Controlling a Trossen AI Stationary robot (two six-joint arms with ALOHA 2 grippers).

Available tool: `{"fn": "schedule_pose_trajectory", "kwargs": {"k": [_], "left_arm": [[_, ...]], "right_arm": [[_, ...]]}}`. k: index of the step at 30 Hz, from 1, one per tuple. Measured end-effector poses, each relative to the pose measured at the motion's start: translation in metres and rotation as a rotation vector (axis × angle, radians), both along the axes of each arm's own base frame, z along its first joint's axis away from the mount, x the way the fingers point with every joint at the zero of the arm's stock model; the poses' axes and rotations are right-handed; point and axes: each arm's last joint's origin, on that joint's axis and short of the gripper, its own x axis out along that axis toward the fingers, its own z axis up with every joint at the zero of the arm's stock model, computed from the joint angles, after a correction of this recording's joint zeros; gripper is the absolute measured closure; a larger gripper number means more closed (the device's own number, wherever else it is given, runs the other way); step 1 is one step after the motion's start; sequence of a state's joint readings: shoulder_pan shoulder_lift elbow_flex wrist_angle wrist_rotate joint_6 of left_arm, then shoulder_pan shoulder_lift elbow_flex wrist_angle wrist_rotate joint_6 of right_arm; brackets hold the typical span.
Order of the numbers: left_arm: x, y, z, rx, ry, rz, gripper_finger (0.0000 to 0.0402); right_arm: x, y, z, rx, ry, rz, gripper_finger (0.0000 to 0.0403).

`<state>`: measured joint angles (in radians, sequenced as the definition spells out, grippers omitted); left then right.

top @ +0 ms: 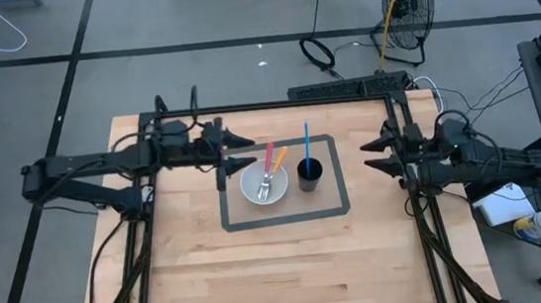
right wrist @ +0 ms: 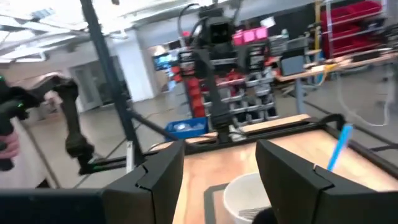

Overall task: Pick & Place Utensil
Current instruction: Return to Home Position

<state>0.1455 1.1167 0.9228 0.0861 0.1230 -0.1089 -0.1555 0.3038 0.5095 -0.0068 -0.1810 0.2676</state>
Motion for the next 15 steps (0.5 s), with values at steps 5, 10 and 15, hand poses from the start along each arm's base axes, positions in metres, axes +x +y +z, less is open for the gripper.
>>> {"fn": "schedule_pose_trajectory", "kwargs": {"k": [5,10,15], "left_arm": [[0.010,0.000,-0.006,0.028,-0.003,-0.041,0.0172],[-0.003,-0.006,0.000,0.072,0.013,-0.064,0.0172],[-0.029,-0.009,0.000,0.094,-0.031,-0.037,0.0172]], "right_arm": [[0.003,0.003,-0.001,-0.002,0.012,0.110,0.0206],[0.005,0.008,-0.007,-0.039,0.028,0.143,0.0206],[0.006,0.012,-0.008,-0.074,0.027,0.114,0.0206]]}}
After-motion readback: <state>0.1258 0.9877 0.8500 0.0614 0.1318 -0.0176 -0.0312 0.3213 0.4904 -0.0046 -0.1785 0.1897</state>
